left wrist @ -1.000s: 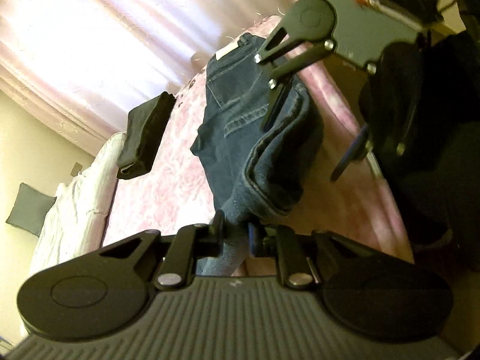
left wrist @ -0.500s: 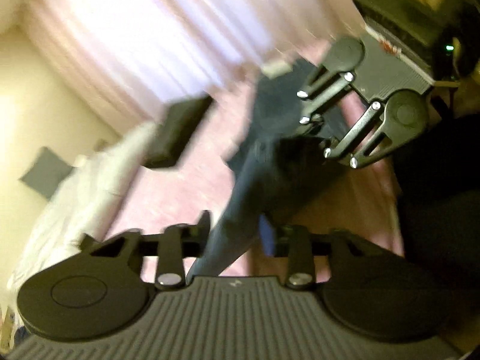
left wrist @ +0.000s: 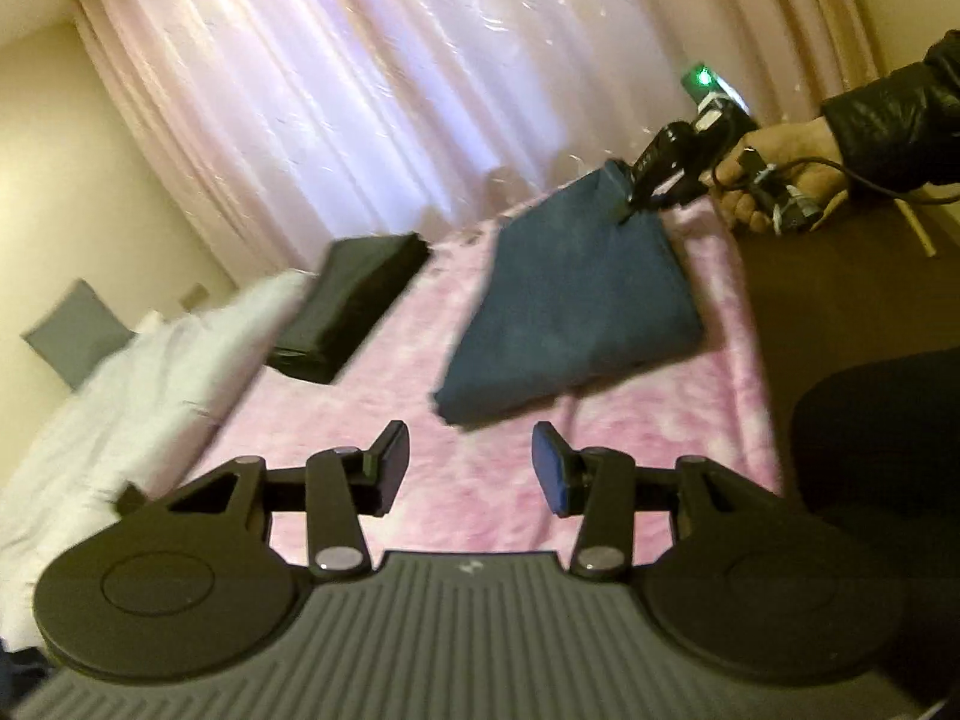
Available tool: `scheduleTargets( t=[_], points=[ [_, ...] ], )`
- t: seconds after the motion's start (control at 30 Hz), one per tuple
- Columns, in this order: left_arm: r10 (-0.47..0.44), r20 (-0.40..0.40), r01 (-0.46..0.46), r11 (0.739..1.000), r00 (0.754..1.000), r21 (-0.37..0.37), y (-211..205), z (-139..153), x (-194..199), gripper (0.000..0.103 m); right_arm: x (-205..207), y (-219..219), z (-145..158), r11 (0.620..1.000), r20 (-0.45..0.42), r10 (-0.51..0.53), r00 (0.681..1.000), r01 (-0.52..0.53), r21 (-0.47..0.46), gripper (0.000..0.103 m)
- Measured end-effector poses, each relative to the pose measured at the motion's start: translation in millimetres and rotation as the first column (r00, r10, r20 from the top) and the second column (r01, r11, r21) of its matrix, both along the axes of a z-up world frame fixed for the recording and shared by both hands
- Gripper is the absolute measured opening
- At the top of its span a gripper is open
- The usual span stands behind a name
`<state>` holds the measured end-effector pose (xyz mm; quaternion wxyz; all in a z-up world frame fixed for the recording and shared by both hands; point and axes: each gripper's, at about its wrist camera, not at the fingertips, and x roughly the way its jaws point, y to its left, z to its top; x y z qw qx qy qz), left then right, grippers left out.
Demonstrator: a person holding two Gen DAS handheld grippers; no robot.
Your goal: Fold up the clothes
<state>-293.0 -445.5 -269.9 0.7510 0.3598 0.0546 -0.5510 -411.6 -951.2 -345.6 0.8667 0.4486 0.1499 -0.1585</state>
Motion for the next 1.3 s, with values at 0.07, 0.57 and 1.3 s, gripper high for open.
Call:
scheduleTargets(
  t=[0.07,0.57,1.3],
  points=[
    [-0.012,-0.025,0.012,1.0,1.0,0.007,-9.1,-6.2,-3.4,0.041,-7.0,-3.5,-2.7,1.0,0.029,0.006,1.0,-0.007,0.017,0.016],
    [0.043,-0.232,-0.045,0.999,0.972,-0.003,-83.9,-35.2,0.8,0.044,-4.7,-29.1,-1.4,0.998,0.037,0.004,0.999,-0.006,0.058,0.018],
    [0.189,-0.483,-0.222,0.975,0.855,-0.012,-167.9,-62.3,74.0,0.043,42.9,8.9,92.0,0.813,-0.213,0.182,0.96,-0.269,-0.517,0.066]
  ],
)
